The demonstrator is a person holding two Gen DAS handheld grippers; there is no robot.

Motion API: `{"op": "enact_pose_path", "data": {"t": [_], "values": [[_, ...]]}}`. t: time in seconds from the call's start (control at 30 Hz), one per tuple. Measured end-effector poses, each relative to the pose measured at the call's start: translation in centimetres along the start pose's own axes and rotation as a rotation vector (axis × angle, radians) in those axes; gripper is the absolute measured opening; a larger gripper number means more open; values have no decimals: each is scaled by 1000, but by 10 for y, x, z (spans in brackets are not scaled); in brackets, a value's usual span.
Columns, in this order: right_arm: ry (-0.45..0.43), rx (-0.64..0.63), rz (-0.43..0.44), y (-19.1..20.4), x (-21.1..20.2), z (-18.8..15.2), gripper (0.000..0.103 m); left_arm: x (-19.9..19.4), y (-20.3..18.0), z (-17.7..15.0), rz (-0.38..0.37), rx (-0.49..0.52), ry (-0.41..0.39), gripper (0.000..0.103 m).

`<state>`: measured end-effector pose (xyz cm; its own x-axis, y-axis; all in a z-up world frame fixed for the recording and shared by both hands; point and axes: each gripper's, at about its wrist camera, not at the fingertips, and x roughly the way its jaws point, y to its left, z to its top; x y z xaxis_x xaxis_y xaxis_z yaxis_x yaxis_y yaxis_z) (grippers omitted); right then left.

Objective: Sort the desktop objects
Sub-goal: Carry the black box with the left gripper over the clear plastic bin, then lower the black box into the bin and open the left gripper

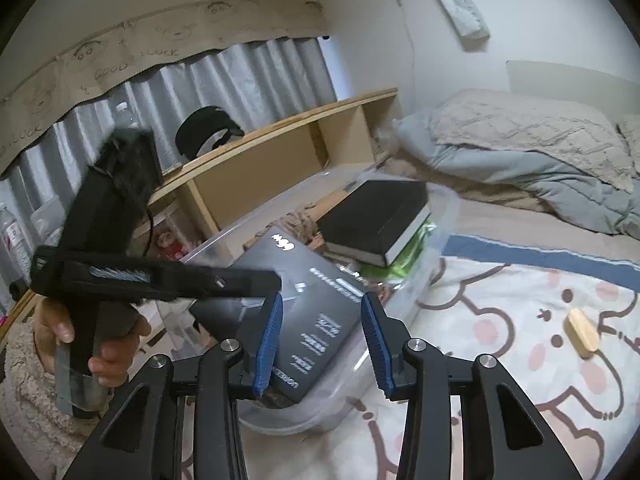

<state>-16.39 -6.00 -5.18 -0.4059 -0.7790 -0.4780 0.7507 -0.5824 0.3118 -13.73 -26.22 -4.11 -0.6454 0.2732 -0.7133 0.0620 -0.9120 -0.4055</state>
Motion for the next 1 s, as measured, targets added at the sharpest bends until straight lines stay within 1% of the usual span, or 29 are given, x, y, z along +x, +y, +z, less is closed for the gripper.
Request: {"op": "enact_pose_path", "data": {"t": [0.03, 0.1, 0.17, 0.2, 0.23, 0.27, 0.3, 0.33, 0.37, 0.43, 0.5, 0.57, 0.6, 0.63, 0.73, 0.83, 0.93, 1.0], "values": [[10, -3, 12, 2, 3, 0, 27, -9, -1, 1, 17, 6, -29, 82], [35, -6, 36, 6, 10, -2, 19, -22, 1, 1, 63, 25, -87, 82], [41, -10, 37, 7, 14, -3, 17, -35, -2, 0, 115, 62, -146, 81], [43, -11, 40, 8, 16, -2, 15, -38, -2, 0, 132, 75, -164, 79], [47, -9, 46, 9, 17, -1, 13, -43, -5, -3, 156, 92, -186, 72], [49, -7, 51, 10, 19, 0, 12, -42, -6, -3, 167, 106, -188, 65], [52, -5, 55, 11, 21, 2, 11, -38, -8, 0, 180, 117, -179, 52], [55, -6, 57, 12, 23, 4, 11, -34, -8, -2, 194, 127, -163, 45], [59, -7, 57, 14, 25, 4, 11, -28, -7, -3, 202, 137, -146, 42], [90, -11, 50, 16, 33, 4, 11, -16, -6, -6, 215, 150, -111, 33], [123, -25, 36, 18, 42, 1, 11, -2, -4, -10, 218, 159, -74, 28], [134, -66, 12, 22, 47, -3, 11, 5, -2, -13, 226, 167, -45, 27], [145, -97, -17, 25, 51, -6, 11, 8, -1, -14, 233, 170, -36, 26], [163, -112, -21, 26, 56, -10, 11, 12, 1, -15, 242, 174, -28, 25], [196, -98, -17, 20, 65, -17, 11, 20, 6, -18, 269, 179, -7, 25], [223, -81, -21, 15, 70, -18, 11, 25, 10, -20, 259, 170, 9, 25], [251, -60, -17, 12, 73, -17, 10, 27, 8, -21, 273, 181, 11, 25], [273, -70, -31, 13, 76, -16, 10, 29, 7, -22, 285, 189, 17, 25]]}}
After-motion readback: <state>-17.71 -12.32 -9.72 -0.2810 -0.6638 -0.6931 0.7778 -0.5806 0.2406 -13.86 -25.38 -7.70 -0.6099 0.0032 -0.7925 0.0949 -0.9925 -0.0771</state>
